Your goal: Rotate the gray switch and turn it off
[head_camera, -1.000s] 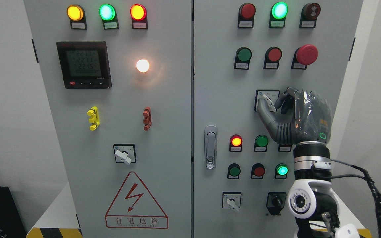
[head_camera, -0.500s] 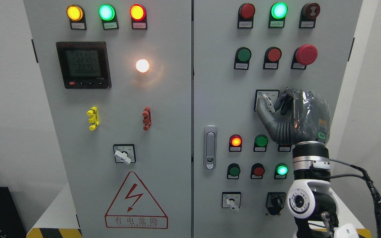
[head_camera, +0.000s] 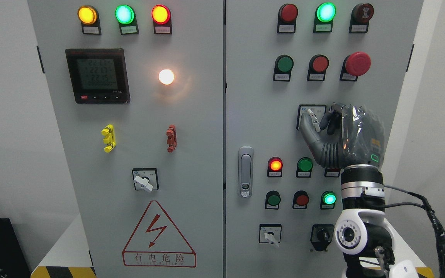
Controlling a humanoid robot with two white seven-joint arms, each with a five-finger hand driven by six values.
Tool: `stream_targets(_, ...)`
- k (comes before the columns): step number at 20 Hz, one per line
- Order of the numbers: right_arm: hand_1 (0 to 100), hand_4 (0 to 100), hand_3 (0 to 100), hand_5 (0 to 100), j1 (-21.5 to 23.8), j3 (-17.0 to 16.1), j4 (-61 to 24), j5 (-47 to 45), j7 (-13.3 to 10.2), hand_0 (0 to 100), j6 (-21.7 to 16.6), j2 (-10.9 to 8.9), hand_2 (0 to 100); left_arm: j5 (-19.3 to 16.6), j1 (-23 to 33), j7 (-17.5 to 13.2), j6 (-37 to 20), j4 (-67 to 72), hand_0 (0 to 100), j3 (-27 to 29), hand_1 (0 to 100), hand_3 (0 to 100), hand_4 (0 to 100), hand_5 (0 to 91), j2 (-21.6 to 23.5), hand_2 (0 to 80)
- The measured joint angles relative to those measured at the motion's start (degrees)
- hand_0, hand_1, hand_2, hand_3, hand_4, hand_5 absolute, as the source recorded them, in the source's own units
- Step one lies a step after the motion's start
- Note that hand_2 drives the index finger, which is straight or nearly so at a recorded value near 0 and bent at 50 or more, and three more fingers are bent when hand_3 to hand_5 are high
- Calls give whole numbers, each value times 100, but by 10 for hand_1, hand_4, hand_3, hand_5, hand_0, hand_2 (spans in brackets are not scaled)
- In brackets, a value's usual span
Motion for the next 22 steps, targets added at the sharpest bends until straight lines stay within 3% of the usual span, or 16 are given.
stream_targets(22,301,797,935,979,-9,7,15,0,123,522,-4,0,759,0,0,-2,0,0,120,0,389,0,0,0,0,0)
